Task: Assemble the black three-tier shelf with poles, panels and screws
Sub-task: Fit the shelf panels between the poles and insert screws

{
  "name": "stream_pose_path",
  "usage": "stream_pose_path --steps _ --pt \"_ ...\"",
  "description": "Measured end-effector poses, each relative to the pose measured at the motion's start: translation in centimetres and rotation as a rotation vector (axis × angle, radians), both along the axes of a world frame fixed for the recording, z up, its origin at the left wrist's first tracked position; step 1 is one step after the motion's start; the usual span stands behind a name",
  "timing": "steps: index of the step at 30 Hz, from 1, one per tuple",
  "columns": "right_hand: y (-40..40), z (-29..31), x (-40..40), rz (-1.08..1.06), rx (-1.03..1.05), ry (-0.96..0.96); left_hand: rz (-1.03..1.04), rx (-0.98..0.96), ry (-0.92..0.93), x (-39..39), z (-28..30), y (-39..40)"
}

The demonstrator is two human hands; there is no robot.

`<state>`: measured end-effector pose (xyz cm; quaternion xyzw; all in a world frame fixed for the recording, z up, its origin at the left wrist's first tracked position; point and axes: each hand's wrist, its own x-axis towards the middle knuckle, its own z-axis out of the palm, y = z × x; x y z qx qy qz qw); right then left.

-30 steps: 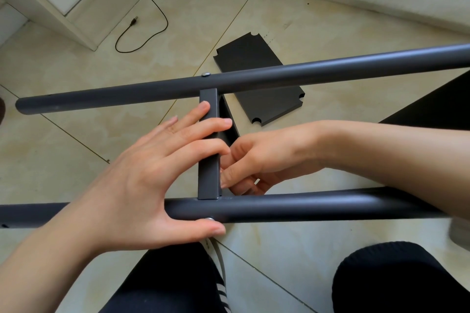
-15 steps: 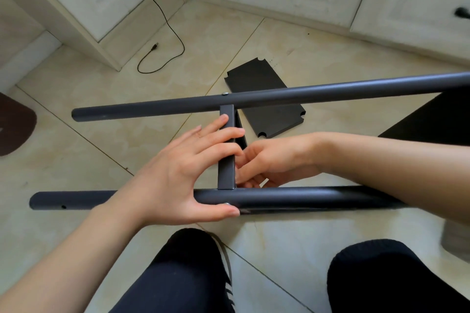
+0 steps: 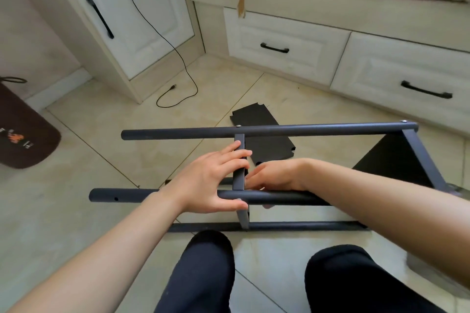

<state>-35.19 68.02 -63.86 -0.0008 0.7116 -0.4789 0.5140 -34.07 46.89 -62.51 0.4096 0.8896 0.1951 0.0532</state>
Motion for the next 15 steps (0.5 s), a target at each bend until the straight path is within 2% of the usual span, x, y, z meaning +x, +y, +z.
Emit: stream_pose_path --steps 6,11,13,15 --pt "-0.8 0.7 0.2 -0.005 0.136 0.074 0.007 -0.028 0.026 0.0 -0.3 -0.1" --pt "-1.4 2.0 0.8 0.041 0.343 0.347 0.007 -0.094 0.102 0.8 0.0 -0.2" --pt "-1.1 2.4 1.3 0.042 0.353 0.41 0.069 -0.097 0.149 2.2 0.0 0.0" --pt "-0.5 3.2 2.1 0.039 0.345 0.494 0.218 -0.07 0.186 4.3 -0.1 0.5"
